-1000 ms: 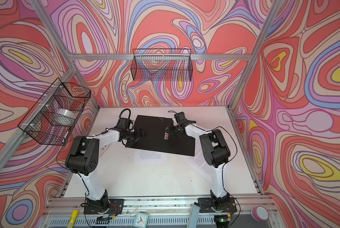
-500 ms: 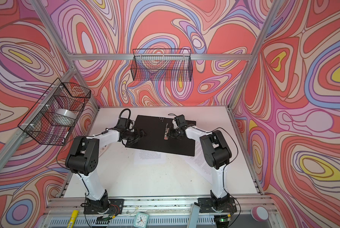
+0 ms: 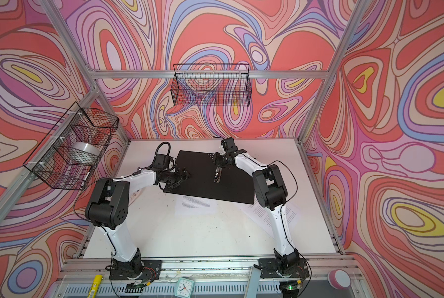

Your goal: Put the files into the folder

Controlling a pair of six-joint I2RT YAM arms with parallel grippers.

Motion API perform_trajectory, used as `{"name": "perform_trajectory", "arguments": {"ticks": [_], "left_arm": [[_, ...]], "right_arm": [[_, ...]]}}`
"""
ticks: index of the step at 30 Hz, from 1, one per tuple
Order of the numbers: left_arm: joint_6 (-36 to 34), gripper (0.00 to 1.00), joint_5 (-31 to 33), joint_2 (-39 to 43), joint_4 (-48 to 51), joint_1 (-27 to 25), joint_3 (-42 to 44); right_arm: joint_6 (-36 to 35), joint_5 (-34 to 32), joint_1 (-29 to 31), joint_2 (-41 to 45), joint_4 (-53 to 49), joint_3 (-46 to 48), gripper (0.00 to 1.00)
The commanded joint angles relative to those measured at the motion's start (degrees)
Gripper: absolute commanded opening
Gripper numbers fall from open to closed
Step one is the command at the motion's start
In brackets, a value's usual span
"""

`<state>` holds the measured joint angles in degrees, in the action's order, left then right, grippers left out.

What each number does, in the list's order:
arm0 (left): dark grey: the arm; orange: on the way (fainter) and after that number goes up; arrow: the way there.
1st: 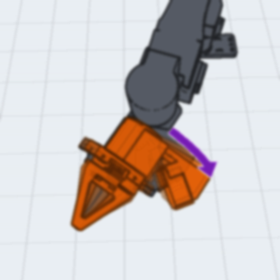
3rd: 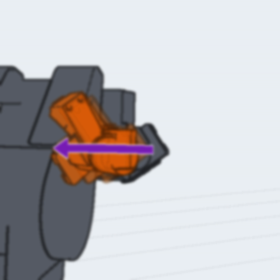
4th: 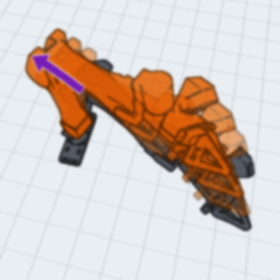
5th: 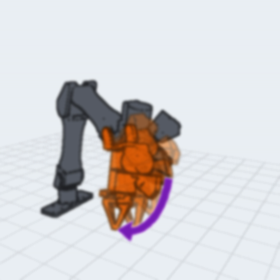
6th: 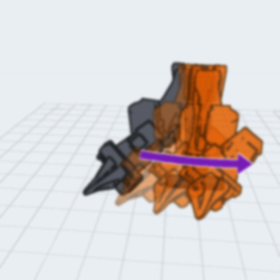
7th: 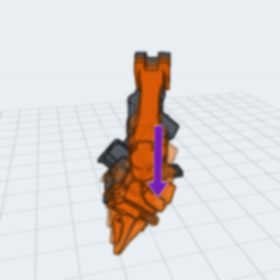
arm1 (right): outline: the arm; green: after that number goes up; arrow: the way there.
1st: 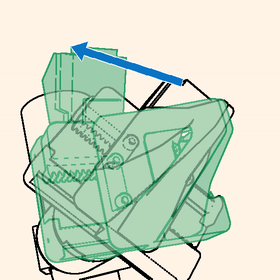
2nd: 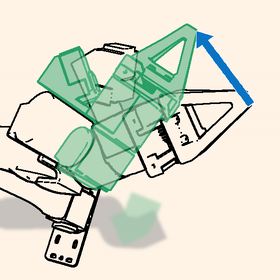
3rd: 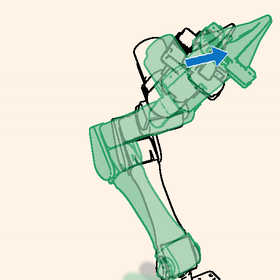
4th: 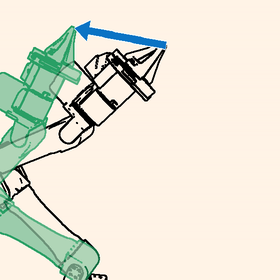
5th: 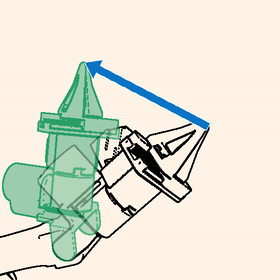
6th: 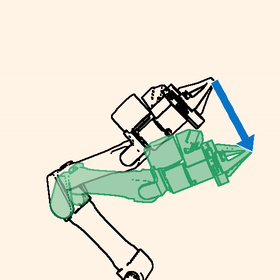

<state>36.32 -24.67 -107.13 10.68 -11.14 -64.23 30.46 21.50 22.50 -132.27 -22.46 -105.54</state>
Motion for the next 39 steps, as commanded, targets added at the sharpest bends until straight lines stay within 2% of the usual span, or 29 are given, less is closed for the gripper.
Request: {"name": "perform_trajectory", "arguments": {"ticks": [1,5,9,12,14,15,18,21,23,27,29,35,39], "left_arm": [[1.6,0.92,2.5,-4.1,5.4,1.2,3.7],[3.9,0.92,0.5,-4.2,2.8,2.7,4.7],[5.2,0.92,-1.2,-3.9,1.7,3.7,5.0],[5.4,0.92,-3.4,-3.0,0.6,4.1,4.6],[5.0,0.92,-5.6,-2.3,0.6,4.1,3.6],[5.0,0.92,-6.8,-1.8,0.5,4.0,3.1],[5.0,0.93,-8.8,0.5,0.4,3.6,2.1],[5.1,0.93,-10.0,3.1,1.2,3.0,1.7],[5.0,0.93,-10.1,5.1,1.7,2.2,2.0],[4.2,0.93,-9.9,8.4,3.3,-2.7,2.8],[4.4,0.93,-9.5,9.7,3.3,-6.6,3.3],[4.9,0.93,-8.3,9.3,3.9,-20.5,1.3],[6.7,0.93,-8.6,6.9,2.3,-26.6,-0.4]], "right_arm": [[-2.6,-1.1,-1.4,-4.3,-4.9,-4.4,0.19],[-5.4,1.2,-1.7,-7.0,-5.0,-8.9,0.22],[-6.9,5.2,-1.8,-6.7,-5.0,-13.0,0.36],[-6.9,5.8,-2.5,-2.3,-4.0,-11.2,0.48],[-4.5,6.0,-4.6,3.5,-0.3,-5.1,0.59],[-3.3,6.2,-5.9,6.1,1.3,-2.0,0.62],[-1.8,4.2,-10.4,15.5,3.0,8.9,0.66],[-0.7,-3.9,-15.2,24.4,-0.1,19.2,0.69],[1.6,-5.8,-19.8,30.0,1.3,28.2,0.71],[5.0,-8.1,-29.3,38.4,3.1,43.0,0.74],[5.7,-10.8,-31.9,40.9,3.2,47.8,0.75],[7.7,-14.2,-38.3,43.9,3.7,56.0,0.77],[9.0,-14.1,-42.4,43.2,2.6,58.0,0.77]]}}
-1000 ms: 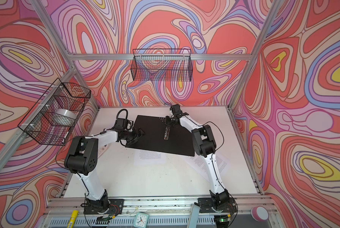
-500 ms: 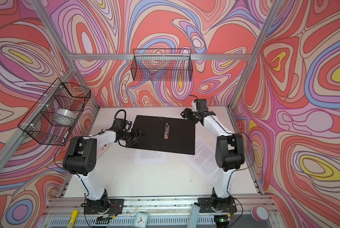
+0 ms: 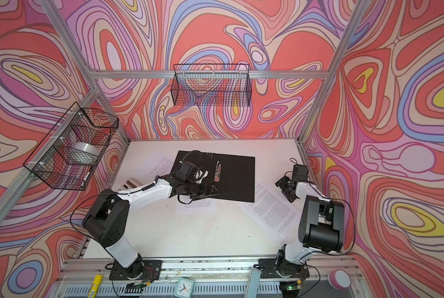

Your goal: Put the files into the folder

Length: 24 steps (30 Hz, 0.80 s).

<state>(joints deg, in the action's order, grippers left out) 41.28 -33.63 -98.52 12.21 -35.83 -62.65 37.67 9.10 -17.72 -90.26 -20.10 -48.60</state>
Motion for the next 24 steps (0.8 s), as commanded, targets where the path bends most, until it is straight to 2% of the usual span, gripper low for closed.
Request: {"name": "perform_trajectory", "arguments": {"ticks": [1,6,9,18,24], "left_arm": [[2.1,0.94,0.5,-2.4,0.5,-3.0,-2.3],[3.3,0.93,-0.7,-8.8,-0.9,-7.0,-6.0],[4.5,0.93,-1.3,-12.1,-2.5,-7.4,-8.0],[4.9,0.93,0.1,-21.0,-2.1,-7.3,-16.0],[5.8,0.93,3.5,-25.1,-2.3,-4.3,-19.4]], "right_arm": [[1.9,-2.3,-2.6,1.2,-0.4,1.2,0.77],[2.2,-5.3,-3.4,1.7,-3.7,2.2,0.78],[2.0,-3.9,-3.4,1.6,-4.5,3.4,0.78],[1.9,4.1,-3.5,0.5,-3.0,7.7,0.77],[1.9,9.8,-3.3,-0.1,-1.7,9.0,0.76]]}}
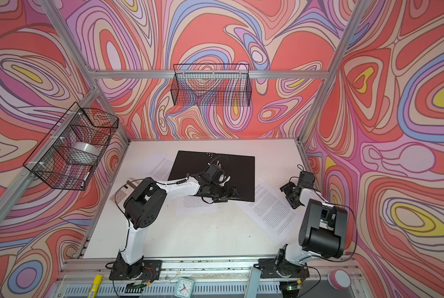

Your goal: Put the files into the folder

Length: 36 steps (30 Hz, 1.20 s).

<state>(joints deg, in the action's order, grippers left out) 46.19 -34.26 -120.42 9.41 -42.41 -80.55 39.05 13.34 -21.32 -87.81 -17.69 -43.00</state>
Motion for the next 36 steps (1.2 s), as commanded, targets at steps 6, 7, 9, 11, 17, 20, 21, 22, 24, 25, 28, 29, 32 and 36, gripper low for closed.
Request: {"name": "perform_trajectory", "arguments": {"ticks": [6,7,9,11,17,20,21,22,24,25,28,29,32,36], "left_arm": [[-0.6,0.93,3.3,-6.7,2.8,5.9,-5.8],[-1.1,0.92,2.6,-6.8,2.7,6.0,-6.3],[-2.2,0.93,2.1,-6.8,3.8,6.0,-7.3],[-2.8,0.93,0.7,-6.1,4.5,6.0,-8.0],[-4.3,0.93,-0.9,2.5,5.1,4.4,-5.0],[-4.1,0.93,1.1,6.4,7.1,2.6,-2.1],[-4.2,0.93,2.2,7.7,6.9,2.2,-0.7],[-4.5,0.93,3.5,9.1,7.1,1.8,0.5],[-5.4,0.93,5.5,11.3,7.9,1.5,2.6],[-5.6,0.93,5.9,12.1,8.0,1.5,3.8],[-6.1,0.93,6.3,13.5,8.4,1.5,6.6],[-6.2,0.93,6.3,13.6,8.3,1.6,7.3],[-6.2,0.93,7.2,14.5,8.7,1.8,9.3],[-5.2,0.93,6.9,15.1,7.2,3.0,12.2]], "right_arm": [[0.7,9.6,0.9,-3.2,-3.0,5.3,0.75],[0.9,10.2,1.2,-3.1,-2.7,5.8,0.75],[1.4,10.8,2.4,-2.5,-2.2,6.5,0.75],[2.1,10.8,4.2,-2.2,-2.4,6.9,0.75],[4.8,11.5,10.2,-1.2,-2.1,7.8,0.75],[6.5,11.3,12.5,-0.8,-1.6,8.4,0.74],[7.0,11.2,13.1,-0.5,-1.2,8.8,0.74],[7.7,11.3,13.7,-0.3,-1.0,9.1,0.74],[9.2,12.1,14.9,0.2,0.0,10.3,0.74],[9.8,12.4,15.8,0.5,0.4,10.7,0.73],[11.9,11.9,19.3,1.7,0.9,11.8,0.73],[12.7,11.7,20.4,2.1,1.1,12.1,0.73],[15.2,11.0,24.5,4.0,1.4,12.9,0.72],[16.9,9.6,30.8,6.3,1.2,12.2,0.72]]}}
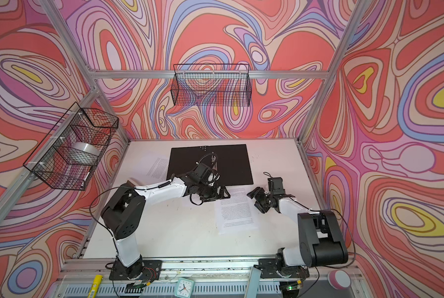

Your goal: Put the files into the folder

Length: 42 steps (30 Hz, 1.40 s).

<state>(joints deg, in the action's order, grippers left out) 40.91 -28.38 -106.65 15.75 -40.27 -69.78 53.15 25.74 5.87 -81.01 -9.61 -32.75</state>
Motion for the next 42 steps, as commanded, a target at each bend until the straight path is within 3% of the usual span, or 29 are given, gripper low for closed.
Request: {"name": "perform_trajectory", "arguments": {"ticks": [1,6,10,29,35,42], "left_arm": [[0.1,0.93,0.8,1.2,0.6,1.0,1.7],[0.4,0.93,-0.6,-0.5,-0.2,1.1,1.9],[0.3,0.93,-0.8,-1.7,-0.2,1.1,2.3],[0.8,0.93,-0.9,0.7,-3.1,0.5,2.9],[1.5,0.92,-4.1,-1.7,-4.4,-1.3,-0.8],[3.7,0.92,-5.4,-4.7,-7.0,-1.7,-0.5]], "right_arm": [[1.0,-2.5,4.5,-0.6,-7.4,0.9,0.73],[-10.1,-6.7,4.6,-0.7,-14.7,-4.1,0.76],[-14.3,-9.4,4.6,-0.7,-15.7,-4.6,0.78],[-19.3,-9.3,3.7,3.9,-16.7,-7.1,0.79],[-21.8,-7.2,-1.4,3.4,-17.6,-6.5,0.82],[-22.6,-4.3,-3.3,3.0,-16.0,-4.3,0.83]]}}
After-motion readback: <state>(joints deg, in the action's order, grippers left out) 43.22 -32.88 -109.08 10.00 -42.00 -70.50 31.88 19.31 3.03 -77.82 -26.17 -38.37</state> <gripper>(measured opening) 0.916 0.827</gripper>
